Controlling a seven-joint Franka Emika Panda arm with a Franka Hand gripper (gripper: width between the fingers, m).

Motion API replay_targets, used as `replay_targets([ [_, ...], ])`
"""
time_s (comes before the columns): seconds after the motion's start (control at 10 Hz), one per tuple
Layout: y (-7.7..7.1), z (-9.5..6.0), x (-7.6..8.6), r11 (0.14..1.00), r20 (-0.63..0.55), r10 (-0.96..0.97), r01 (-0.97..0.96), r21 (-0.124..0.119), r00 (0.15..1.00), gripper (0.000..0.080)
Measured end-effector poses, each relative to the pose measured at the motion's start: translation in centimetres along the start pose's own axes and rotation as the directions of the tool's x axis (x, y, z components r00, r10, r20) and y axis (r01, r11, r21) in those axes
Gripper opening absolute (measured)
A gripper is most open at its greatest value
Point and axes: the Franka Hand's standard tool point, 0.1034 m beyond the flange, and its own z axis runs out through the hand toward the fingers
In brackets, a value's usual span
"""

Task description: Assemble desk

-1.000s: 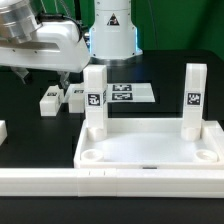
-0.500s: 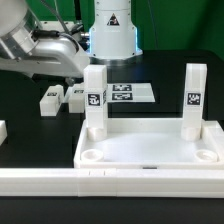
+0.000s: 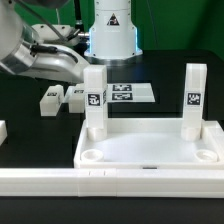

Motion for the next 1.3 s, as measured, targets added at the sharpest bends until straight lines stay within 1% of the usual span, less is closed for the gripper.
replay_targets([
  [0.2, -1.1, 0.6, -0.2, 0.999, -0.004, -0.029, 0.029, -0.012, 1.0, 0.0649],
  [0.3, -1.3, 0.7, 0.0, 0.998, -0.009, -0.066, 0.066, -0.015, 0.998, 0.0649],
  [0.5, -1.1, 0.8, 0.0, 0.998, -0.001, -0.06, 0.06, -0.014, 0.998, 0.0649],
  [0.6, -1.1, 1.0, -0.4, 0.998, 0.033, -0.056, 0.056, -0.01, 0.998, 0.0649],
  [0.7, -0.9, 1.3, -0.6, 0.999, 0.101, -0.043, 0.044, -0.006, 0.994, 0.0649],
  [0.8, -0.8, 1.3, -0.1, 0.999, 0.115, -0.039, 0.041, -0.011, 0.993, 0.0649],
  [1.1, -0.7, 1.4, 0.2, 0.999, 0.101, -0.034, 0.036, -0.016, 0.994, 0.0649],
  [1.3, -0.9, 1.8, 0.5, 1.0, 0.078, -0.01, 0.012, -0.028, 0.997, 0.0649],
])
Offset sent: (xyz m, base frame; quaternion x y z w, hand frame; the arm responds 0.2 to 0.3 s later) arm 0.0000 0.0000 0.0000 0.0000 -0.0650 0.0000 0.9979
